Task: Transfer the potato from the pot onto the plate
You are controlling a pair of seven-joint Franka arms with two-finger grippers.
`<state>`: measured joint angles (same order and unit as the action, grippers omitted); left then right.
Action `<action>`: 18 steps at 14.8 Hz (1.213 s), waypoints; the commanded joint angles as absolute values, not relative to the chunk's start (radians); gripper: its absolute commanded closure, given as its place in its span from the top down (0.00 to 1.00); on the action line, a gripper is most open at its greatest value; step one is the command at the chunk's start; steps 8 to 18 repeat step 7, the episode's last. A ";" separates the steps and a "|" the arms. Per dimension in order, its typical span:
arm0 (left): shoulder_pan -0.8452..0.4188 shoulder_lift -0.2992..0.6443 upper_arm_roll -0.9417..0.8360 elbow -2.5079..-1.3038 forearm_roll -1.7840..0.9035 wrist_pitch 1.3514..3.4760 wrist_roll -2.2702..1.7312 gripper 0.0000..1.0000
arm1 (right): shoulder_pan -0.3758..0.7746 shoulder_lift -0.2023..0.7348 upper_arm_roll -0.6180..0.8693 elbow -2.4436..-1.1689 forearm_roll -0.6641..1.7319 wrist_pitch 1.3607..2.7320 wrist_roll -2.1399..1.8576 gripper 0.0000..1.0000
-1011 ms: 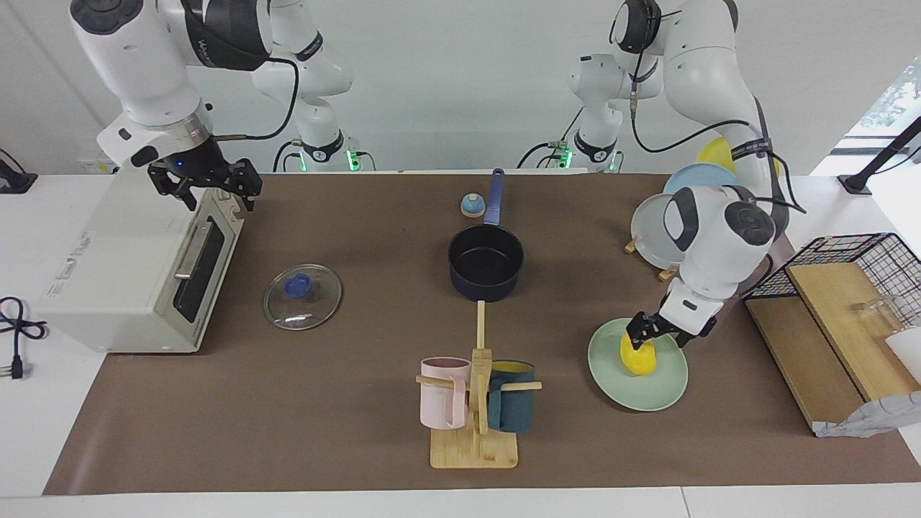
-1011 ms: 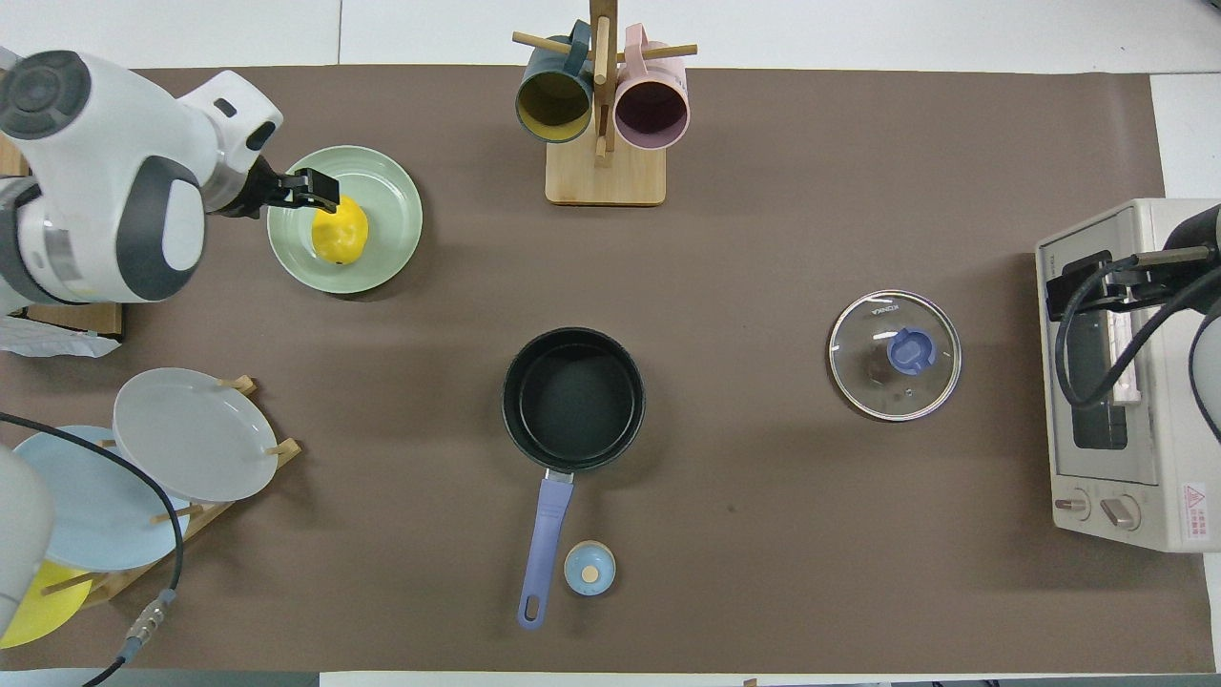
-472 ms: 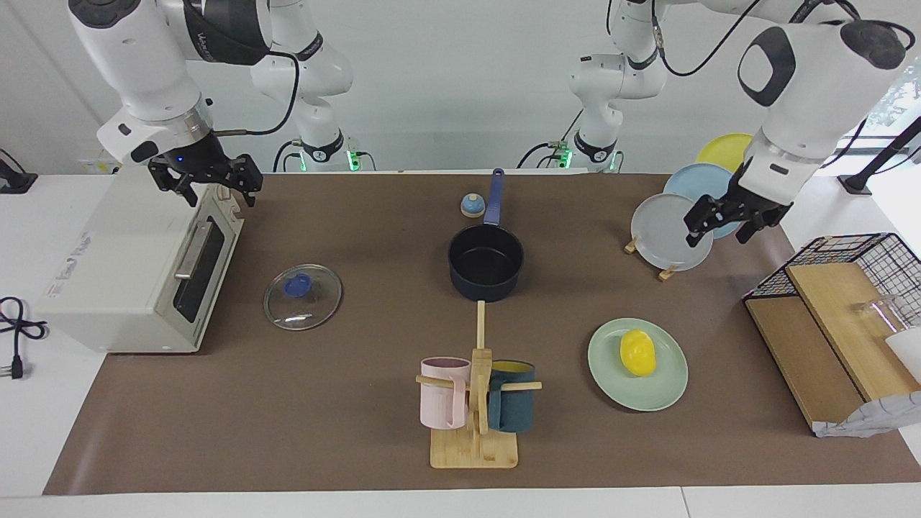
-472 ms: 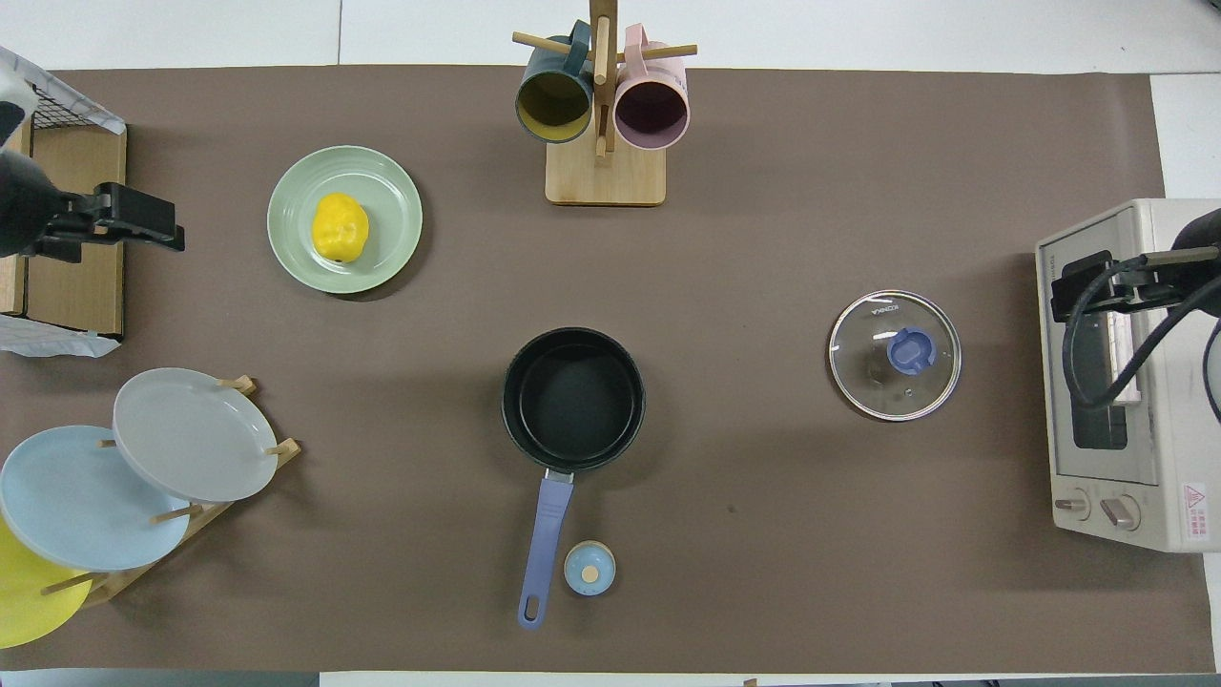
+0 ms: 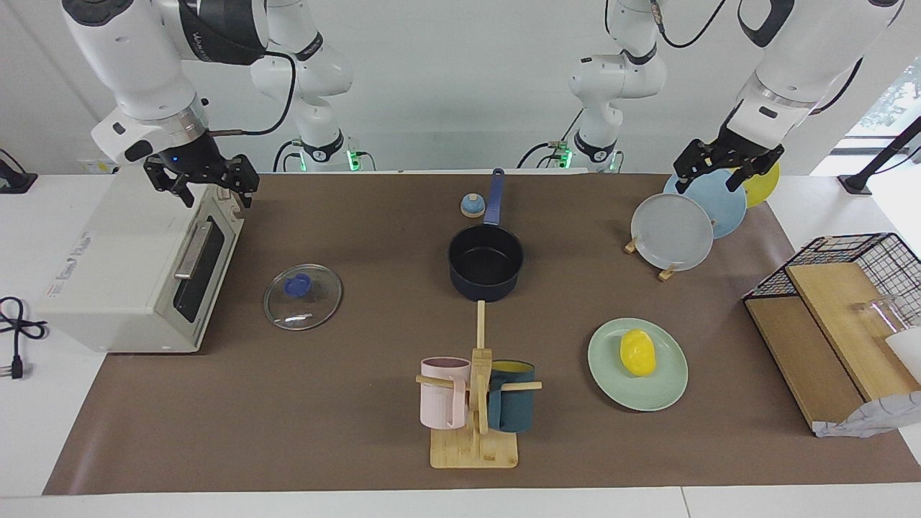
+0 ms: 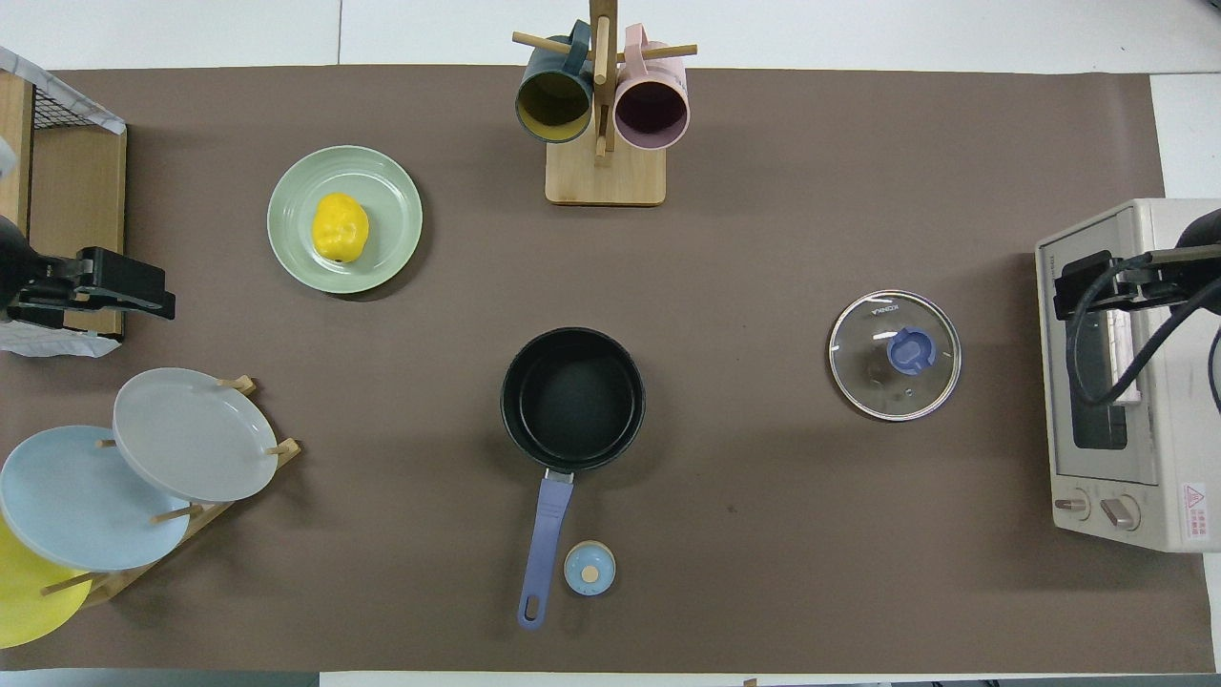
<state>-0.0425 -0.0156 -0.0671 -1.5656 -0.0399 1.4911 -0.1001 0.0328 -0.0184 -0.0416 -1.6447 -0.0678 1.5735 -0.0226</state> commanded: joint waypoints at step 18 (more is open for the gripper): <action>-0.058 -0.106 -0.068 -1.667 -0.023 1.537 -0.118 1.00 | 0.021 -0.021 -0.041 -1.643 -0.052 1.580 -0.012 1.00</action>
